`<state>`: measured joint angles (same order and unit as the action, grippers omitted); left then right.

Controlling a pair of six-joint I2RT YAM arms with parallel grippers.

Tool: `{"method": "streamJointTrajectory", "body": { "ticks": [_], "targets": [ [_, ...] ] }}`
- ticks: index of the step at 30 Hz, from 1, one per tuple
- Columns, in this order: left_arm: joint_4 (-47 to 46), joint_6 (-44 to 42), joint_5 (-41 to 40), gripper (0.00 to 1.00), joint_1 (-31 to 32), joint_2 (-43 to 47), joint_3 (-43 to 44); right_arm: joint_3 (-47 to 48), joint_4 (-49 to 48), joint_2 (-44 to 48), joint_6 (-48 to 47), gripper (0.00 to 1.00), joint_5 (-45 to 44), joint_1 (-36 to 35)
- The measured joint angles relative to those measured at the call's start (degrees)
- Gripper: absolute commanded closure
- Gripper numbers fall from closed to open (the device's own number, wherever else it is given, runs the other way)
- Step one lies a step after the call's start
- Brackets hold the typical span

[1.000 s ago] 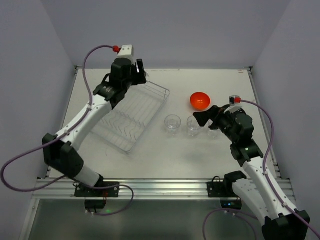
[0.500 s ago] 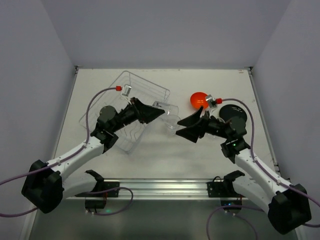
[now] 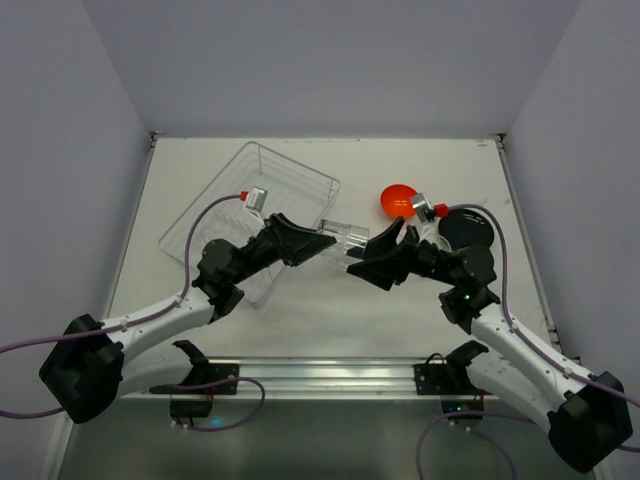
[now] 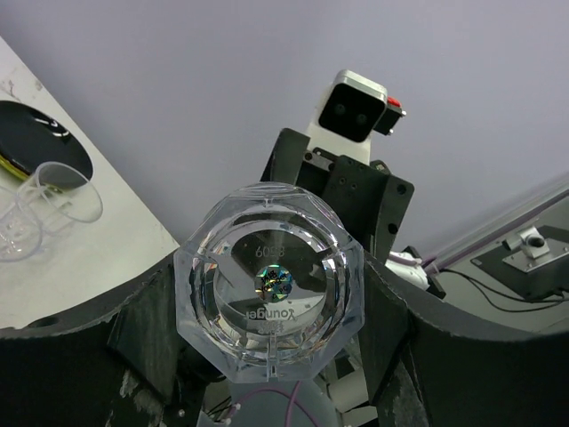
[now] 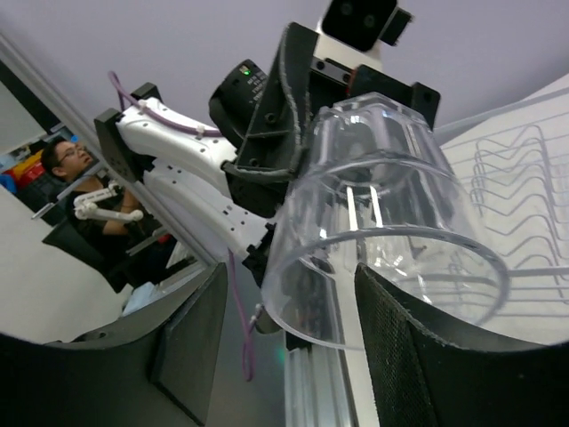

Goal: Unload the mixed dishes from the dish rack

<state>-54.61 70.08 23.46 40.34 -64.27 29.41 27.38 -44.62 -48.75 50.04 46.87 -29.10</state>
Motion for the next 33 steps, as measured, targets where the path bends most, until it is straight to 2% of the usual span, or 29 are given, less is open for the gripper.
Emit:
{"method": "streamJointTrajectory", "body": {
  "ticks": [3,4,7,10,13,14,15,16,17,18,21,24,28,33],
  "targets": [
    [-0.2,0.8,-2.4,1.0,1.1,0.4,-0.9,0.2,-0.2,0.0,-0.2,0.52,-1.7,-2.6],
    [-0.2,0.9,-3.4,1.0,1.7,0.7,-1.1,0.3,-0.1,0.0,-0.5,0.64,-2.7,-3.3],
    [-0.5,1.4,-6.6,1.0,3.8,1.5,-1.7,0.5,-0.3,0.1,-1.0,0.69,-6.0,-4.8],
    [-0.8,1.9,-10.6,1.0,5.4,2.8,-3.5,0.5,-0.7,0.4,-1.4,0.79,-9.8,-6.4],
    [-1.9,2.3,-13.9,0.97,6.6,3.6,-4.9,0.4,-0.7,0.9,-1.7,0.98,-13.5,-7.8],
    [-2.1,2.2,-14.5,0.87,6.7,3.8,-5.1,0.4,-0.7,1.0,-1.4,1.0,-14.6,-8.1],
    [-2.4,1.7,-15.0,0.55,6.8,4.2,-5.3,0.4,-0.7,1.2,-1.0,1.0,-15.5,-8.3],
    [-2.4,1.6,-15.4,0.32,7.0,4.4,-5.4,0.3,-0.6,1.3,-1.0,1.0,-16.1,-8.6],
    [-2.2,1.2,-15.7,0.12,7.1,4.9,-5.5,0.3,-0.5,1.4,-1.1,1.0,-16.4,-8.8],
    [-1.2,0.3,-16.0,0.0,7.1,5.5,-5.5,0.2,0.0,1.7,-1.3,1.0,-16.6,-8.9],
    [8.1,-2.6,-18.3,0.0,7.3,9.4,-3.6,0.3,4.5,4.4,-5.6,1.0,-18.9,-8.8],
    [27.1,-10.4,-24.7,0.0,7.3,12.9,5.8,0.9,12.7,8.6,-10.0,1.0,-21.8,-8.6],
    [47.5,-21.9,-38.6,0.0,7.3,18.2,17.7,6.4,30.2,11.3,-15.5,1.0,-26.9,-8.7],
    [69.0,-35.2,-54.3,0.0,7.3,24.0,26.0,21.3,56.3,4.3,-20.7,1.0,-38.8,-10.4]
  ]
}}
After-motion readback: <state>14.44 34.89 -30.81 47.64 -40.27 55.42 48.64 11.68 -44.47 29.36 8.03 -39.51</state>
